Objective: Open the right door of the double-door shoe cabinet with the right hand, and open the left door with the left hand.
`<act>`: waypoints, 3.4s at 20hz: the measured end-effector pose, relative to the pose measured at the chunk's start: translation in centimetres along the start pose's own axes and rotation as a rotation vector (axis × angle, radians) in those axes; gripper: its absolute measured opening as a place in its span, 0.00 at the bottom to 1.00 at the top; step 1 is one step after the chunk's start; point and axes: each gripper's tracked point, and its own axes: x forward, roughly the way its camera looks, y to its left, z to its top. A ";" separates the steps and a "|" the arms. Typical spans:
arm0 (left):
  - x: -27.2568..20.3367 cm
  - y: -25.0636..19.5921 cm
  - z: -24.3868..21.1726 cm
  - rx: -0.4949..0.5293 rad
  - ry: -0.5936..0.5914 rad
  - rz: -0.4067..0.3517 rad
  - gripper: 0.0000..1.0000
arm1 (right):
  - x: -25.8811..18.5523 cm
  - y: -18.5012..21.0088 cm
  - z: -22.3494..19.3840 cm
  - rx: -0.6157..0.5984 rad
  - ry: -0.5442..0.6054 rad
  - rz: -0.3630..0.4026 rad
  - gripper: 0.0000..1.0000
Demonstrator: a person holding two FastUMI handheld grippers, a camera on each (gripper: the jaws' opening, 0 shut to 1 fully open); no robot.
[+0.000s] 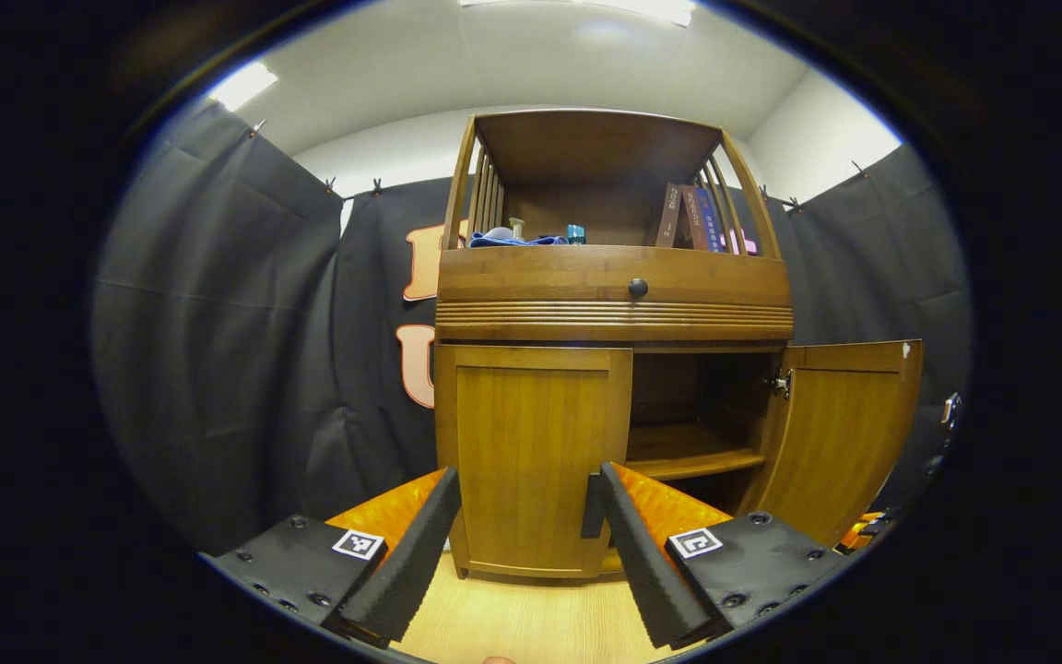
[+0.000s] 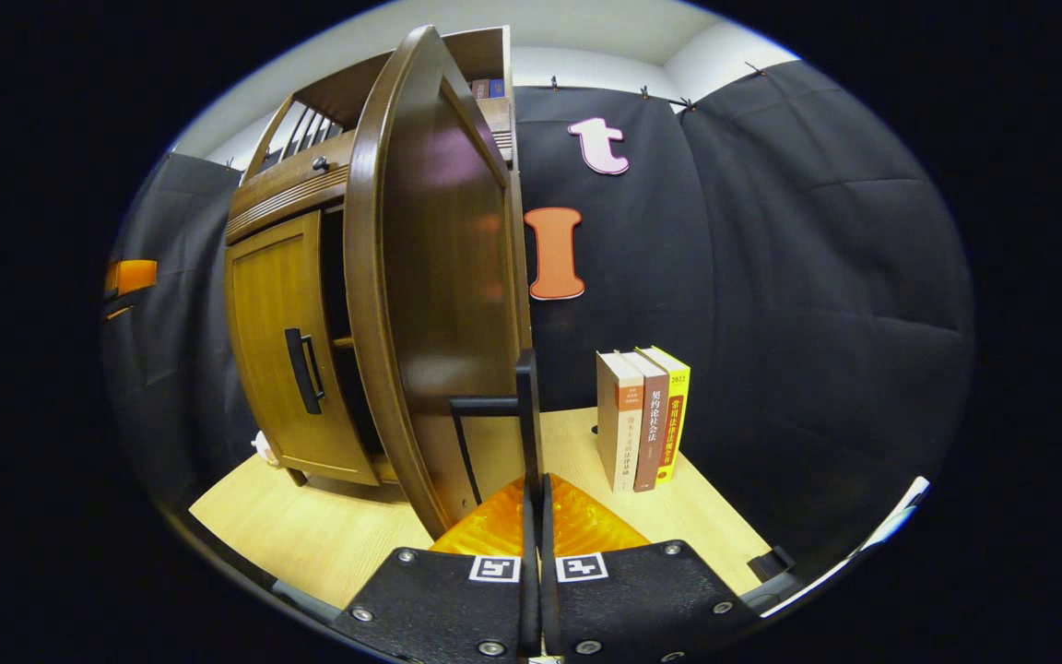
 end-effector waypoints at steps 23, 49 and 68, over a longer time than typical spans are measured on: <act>9.0 -5.7 -7.9 -0.008 0.049 -0.006 0.93 | -1.7 -5.3 0.3 -0.014 -0.015 0.132 0.00; 21.4 -9.7 -19.2 -0.025 0.134 -0.181 0.60 | -5.9 -12.5 1.7 0.083 -0.038 -0.147 0.92; 12.5 -5.1 -18.2 -0.009 0.139 -0.239 0.22 | -8.0 -9.9 3.6 0.056 -0.083 -0.155 0.92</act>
